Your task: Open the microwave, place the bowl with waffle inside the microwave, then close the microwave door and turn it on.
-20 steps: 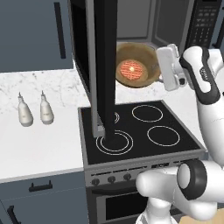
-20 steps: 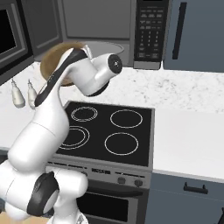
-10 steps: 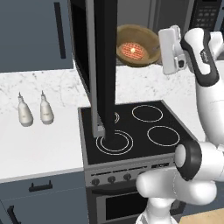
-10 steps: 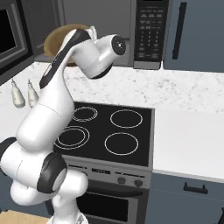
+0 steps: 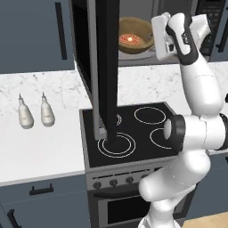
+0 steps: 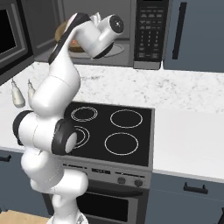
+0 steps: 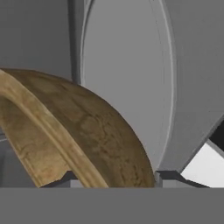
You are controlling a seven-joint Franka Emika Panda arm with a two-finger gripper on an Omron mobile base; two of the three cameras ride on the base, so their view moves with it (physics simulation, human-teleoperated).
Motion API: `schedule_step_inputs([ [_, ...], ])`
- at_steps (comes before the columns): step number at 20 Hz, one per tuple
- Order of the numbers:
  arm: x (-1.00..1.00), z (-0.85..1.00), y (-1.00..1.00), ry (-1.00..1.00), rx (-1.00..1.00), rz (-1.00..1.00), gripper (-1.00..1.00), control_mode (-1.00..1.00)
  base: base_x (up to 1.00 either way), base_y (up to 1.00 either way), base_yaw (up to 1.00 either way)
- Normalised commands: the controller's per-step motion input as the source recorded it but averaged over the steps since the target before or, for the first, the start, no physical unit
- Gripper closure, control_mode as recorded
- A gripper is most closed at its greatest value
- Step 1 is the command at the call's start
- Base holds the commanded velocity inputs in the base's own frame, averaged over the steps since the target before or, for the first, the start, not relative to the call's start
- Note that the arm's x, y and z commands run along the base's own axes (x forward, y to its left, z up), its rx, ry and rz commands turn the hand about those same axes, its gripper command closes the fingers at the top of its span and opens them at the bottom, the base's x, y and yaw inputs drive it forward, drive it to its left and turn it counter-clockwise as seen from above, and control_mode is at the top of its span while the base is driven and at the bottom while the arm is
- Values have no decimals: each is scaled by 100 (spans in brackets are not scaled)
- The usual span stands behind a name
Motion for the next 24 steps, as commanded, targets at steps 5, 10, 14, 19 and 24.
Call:
schedule_step_inputs([
  [5, 62, -21, 24, 11, 0, -3, 100, -100, 0, 0, 0],
  [10, 55, -8, 6, 6, 0, -3, 100, -100, 0, 0, 0],
  [14, 58, -11, 5, 2, 0, -5, 100, -100, 0, 0, 0],
  [19, 55, -26, 1, 8, 0, -5, 100, -100, 0, 0, 0],
  [24, 18, -13, 0, -1, 0, -3, -100, -100, 0, 0, 0],
])
